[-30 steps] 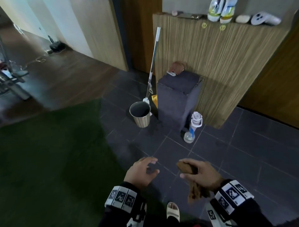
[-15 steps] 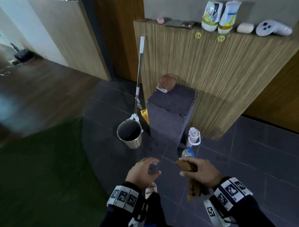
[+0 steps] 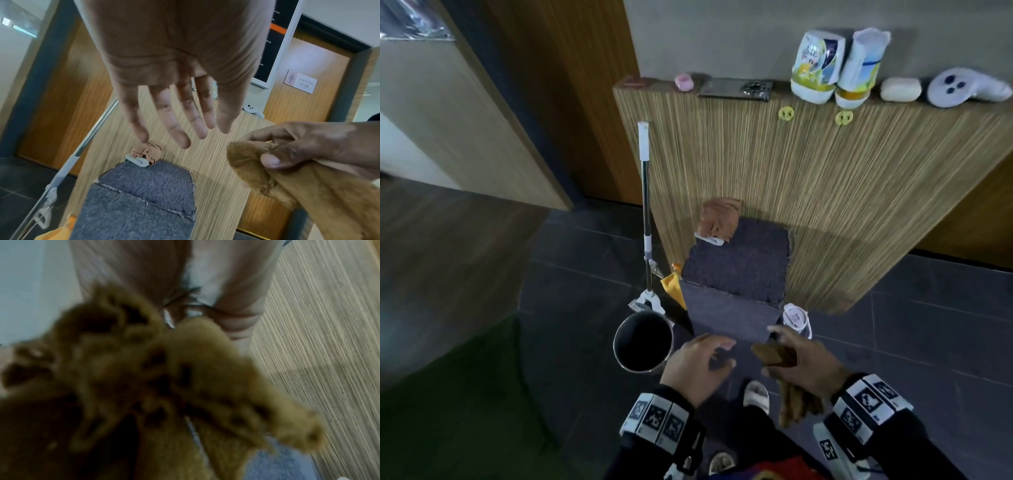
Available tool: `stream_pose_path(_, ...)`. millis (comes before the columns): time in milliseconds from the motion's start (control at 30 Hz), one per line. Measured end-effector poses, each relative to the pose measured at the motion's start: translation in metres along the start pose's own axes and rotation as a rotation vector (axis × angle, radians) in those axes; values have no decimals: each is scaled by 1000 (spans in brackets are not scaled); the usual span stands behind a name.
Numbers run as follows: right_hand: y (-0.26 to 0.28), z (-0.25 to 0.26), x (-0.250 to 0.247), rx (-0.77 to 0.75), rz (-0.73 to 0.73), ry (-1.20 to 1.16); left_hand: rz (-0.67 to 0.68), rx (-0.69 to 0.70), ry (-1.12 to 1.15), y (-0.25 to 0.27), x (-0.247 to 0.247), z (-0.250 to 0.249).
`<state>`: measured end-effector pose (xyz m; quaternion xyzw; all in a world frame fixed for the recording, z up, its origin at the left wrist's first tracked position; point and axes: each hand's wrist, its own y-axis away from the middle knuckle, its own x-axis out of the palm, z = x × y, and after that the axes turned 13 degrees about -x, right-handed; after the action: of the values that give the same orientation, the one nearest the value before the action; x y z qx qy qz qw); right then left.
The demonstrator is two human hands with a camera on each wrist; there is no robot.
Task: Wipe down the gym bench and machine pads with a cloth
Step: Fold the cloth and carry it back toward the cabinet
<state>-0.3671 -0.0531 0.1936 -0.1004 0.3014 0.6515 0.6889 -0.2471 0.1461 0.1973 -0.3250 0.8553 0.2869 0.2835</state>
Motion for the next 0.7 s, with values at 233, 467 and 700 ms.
stream_pose_path(233, -93, -20, -54, 18, 9, 41, 80, 270, -184, -116, -14, -35)
stream_pose_path(467, -157, -36, -117, -29, 83, -113, 106, 427, -221, -214, -19, -68)
stream_pose_path(700, -186, -31, -140, -65, -31, 20, 62, 363, -87, -261, -24, -85)
